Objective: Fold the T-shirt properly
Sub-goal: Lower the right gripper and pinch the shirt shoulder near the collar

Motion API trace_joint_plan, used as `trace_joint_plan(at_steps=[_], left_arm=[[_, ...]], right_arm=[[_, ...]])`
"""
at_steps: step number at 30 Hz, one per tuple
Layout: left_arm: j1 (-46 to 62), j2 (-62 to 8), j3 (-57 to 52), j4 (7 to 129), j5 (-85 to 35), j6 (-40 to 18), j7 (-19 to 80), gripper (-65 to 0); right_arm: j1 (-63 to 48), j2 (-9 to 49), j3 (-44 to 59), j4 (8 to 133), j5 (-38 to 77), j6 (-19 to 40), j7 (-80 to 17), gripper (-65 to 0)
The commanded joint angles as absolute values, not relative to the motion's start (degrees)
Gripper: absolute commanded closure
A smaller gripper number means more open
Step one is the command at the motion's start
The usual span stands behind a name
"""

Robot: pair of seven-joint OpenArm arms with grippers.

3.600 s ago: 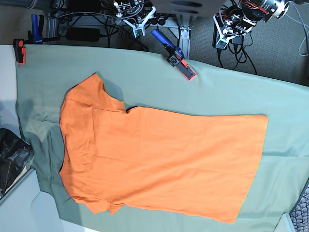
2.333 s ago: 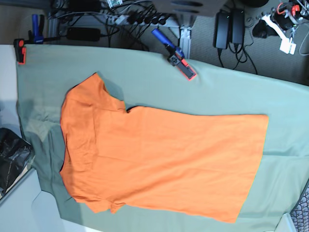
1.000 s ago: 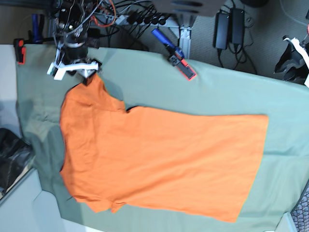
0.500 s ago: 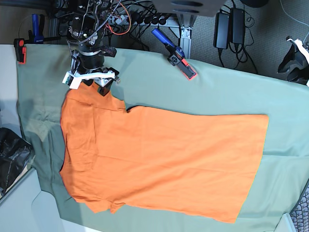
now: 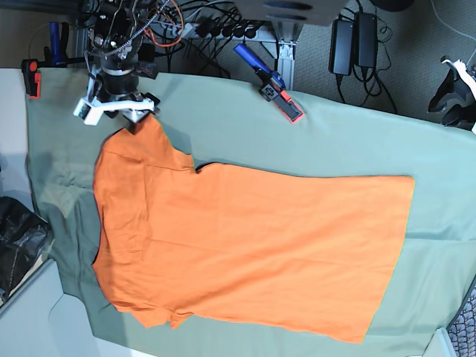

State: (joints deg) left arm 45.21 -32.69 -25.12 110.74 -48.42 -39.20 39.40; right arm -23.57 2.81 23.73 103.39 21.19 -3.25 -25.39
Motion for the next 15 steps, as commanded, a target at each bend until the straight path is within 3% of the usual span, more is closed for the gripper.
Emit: trace_joint_plan(at_steps=[1, 13, 15], left_arm=[[45.6, -33.5, -25.6, 111.6, -49.1, -40.0, 37.9, -30.1], [44.6, -33.5, -25.6, 111.6, -48.8, -39.8, 36.9, -30.2], [44.6, -33.5, -25.6, 111.6, -48.7, -39.8, 36.9, -32.7]], right_arm=[[-23.4, 3.2, 24.6, 104.4, 21.8, -2.3, -24.1, -37.1], [-18.2, 3.0, 24.3, 95.2, 25.7, 1.3, -23.9, -37.1], [-17.5, 2.9, 23.5, 93.8, 26.7, 2.5, -23.9, -37.1]])
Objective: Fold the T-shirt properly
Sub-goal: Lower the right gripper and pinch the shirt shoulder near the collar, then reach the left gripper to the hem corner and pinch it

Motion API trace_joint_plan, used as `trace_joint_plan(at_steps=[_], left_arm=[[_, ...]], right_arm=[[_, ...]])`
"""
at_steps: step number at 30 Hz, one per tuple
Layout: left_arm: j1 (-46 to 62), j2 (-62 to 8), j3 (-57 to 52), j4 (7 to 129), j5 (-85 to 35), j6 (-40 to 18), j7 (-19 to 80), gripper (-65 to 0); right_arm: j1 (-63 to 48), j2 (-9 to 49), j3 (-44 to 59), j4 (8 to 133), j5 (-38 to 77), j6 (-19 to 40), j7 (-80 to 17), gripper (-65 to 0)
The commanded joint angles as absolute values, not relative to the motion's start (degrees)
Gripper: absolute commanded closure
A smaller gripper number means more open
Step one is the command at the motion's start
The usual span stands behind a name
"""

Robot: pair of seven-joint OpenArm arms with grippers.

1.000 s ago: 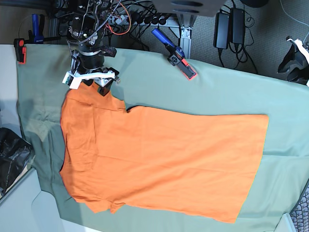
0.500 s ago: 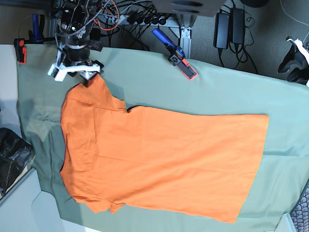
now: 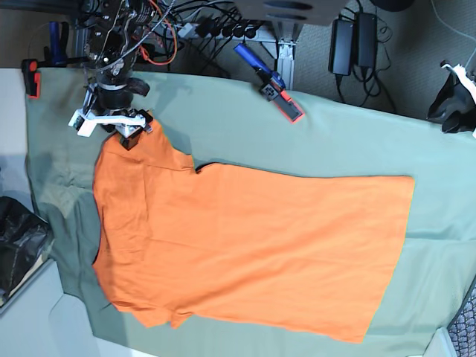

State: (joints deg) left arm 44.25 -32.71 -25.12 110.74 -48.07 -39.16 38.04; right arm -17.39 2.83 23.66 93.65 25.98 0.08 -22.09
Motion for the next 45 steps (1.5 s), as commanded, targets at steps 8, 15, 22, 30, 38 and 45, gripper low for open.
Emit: trace_joint_plan(at_steps=[8, 15, 22, 30, 38, 45], left_arm=[[41.7, -33.5, -25.6, 111.6, -47.3, -36.0, 36.9, -37.0], [35.2, -33.5, -25.5, 110.1, -46.9, -34.2, 36.8, -37.0], [24.2, -33.5, -20.4, 97.4, -47.6, -33.6, 36.9, -37.0], [15.0, -32.1, -13.1, 86.5, -48.4, -33.6, 37.1, -37.0], [12.3, -28.7, -10.1, 84.4, -49.0, -33.6, 37.9, -37.0], [11.9, -25.8, -8.9, 84.4, -47.5, -33.6, 37.3, -37.0]], right_arm=[[-17.8, 2.6, 17.2, 93.6, 27.0, 4.4, -24.3, -37.1], [-18.7, 1.4, 15.8, 93.6, 26.1, 4.9, -24.3, -37.1], [-19.6, 1.4, 15.8, 93.6, 24.9, 5.4, -24.2, -37.1], [-20.7, 1.4, 15.8, 93.6, 24.3, 5.4, -24.3, -37.1], [-21.5, 1.4, 15.8, 93.6, 24.3, 5.4, -24.3, -37.1], [-21.5, 1.4, 15.8, 93.6, 24.2, 5.4, -24.3, -37.1]])
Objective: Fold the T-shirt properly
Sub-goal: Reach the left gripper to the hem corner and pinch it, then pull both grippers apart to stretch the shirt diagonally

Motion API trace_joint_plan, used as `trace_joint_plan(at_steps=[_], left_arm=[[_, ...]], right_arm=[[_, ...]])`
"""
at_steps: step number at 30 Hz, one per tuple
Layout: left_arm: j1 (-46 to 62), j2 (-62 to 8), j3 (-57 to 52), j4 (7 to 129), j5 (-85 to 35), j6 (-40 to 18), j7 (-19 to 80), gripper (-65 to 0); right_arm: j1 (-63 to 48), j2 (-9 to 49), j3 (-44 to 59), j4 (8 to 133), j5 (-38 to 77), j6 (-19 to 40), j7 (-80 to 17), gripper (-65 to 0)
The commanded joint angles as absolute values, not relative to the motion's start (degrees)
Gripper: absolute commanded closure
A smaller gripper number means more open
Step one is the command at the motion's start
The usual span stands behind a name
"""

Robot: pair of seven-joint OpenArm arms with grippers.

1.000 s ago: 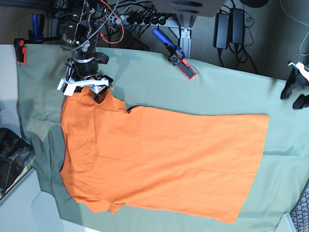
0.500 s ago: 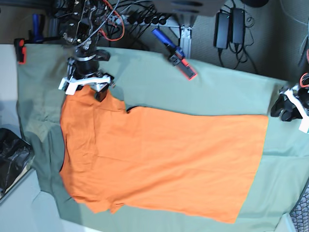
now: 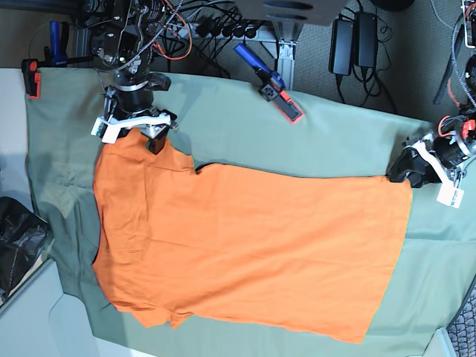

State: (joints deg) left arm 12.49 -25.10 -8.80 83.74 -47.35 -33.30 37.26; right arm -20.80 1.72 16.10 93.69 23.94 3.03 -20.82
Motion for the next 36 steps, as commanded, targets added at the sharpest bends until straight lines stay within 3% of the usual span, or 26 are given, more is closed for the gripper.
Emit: trace_joint_plan(at_steps=[1, 16, 18, 23, 25, 27, 28, 36], left_arm=[[11.5, -25.6, -8.9, 84.4, -47.1, -33.6, 37.3, -37.0], [3.6, -23.6, -8.9, 75.0, -46.4, -31.9, 37.1, -36.5], [3.7, -23.7, -8.9, 75.0, -46.4, -31.9, 37.2, -28.4], [3.9, -23.7, -8.9, 75.0, -47.4, -33.3, 38.5, -0.9], [4.0, -23.9, -8.9, 75.0, -47.5, -36.6, 38.8, 0.0], [4.0, -24.2, -8.9, 75.0, -47.7, -40.0, 39.0, 0.0], [4.0, -24.6, -8.9, 75.0, -48.5, -40.0, 39.2, 0.0], [5.7, -30.4, -8.9, 75.0, -59.6, -40.0, 45.4, 0.0]], right_arm=[[-21.5, 1.4, 15.8, 93.6, 24.2, 5.4, -24.3, -37.1], [-21.8, 1.4, 15.8, 93.6, 22.9, 5.4, -24.3, -37.0], [-21.8, 1.4, 15.8, 93.6, 22.2, 5.4, -24.3, -36.9], [-21.8, 1.4, 15.8, 93.6, 20.3, 5.4, -24.3, -35.9], [-21.8, 1.4, 15.8, 93.6, 20.3, 5.4, -24.1, -23.3], [-21.7, 1.4, 15.9, 93.6, 19.5, 5.4, -24.0, -3.7], [-21.7, 1.4, 15.9, 93.6, 18.3, 5.4, -24.0, 0.0], [-22.8, 3.5, 18.4, 95.2, 15.9, 5.4, -31.4, 0.0]])
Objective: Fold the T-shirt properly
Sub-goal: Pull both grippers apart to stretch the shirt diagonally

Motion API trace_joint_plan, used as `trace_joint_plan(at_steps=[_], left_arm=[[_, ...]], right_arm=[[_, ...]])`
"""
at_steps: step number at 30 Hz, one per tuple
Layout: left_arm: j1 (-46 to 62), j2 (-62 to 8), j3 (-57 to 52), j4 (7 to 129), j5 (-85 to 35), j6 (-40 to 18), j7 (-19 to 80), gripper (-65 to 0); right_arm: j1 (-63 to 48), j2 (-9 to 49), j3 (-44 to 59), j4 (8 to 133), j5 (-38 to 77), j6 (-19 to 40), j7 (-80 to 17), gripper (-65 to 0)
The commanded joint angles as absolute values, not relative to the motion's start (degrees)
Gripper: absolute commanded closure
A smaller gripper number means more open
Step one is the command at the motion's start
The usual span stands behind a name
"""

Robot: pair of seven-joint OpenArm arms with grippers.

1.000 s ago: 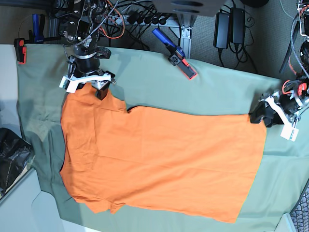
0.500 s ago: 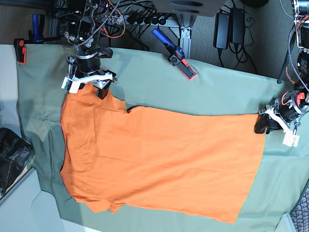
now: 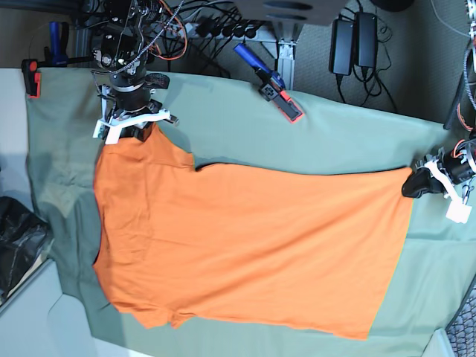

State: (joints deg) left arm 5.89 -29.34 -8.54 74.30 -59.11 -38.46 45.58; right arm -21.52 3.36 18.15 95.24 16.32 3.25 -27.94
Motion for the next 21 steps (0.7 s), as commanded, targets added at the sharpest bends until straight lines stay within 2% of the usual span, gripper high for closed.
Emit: trace_joint_plan(at_steps=[1, 11, 21], left_arm=[[6.3, -31.1, -8.9, 75.0, -60.4, -40.0, 45.6, 0.0], [10.3, -33.8, -8.9, 75.0, -70.3, -40.0, 49.4, 0.0], [10.3, -34.7, -9.7, 79.7, -72.7, -40.0, 50.0, 0.0]], right_arm=[[-23.6, 4.1, 18.6, 96.0, 16.4, 5.4, -31.6, 0.0], [-32.9, 6.7, 19.1, 106.3, 18.8, 6.5, -33.2, 0.0], [-33.4, 6.7, 21.1, 112.6, 21.5, 7.6, -33.5, 0.0]])
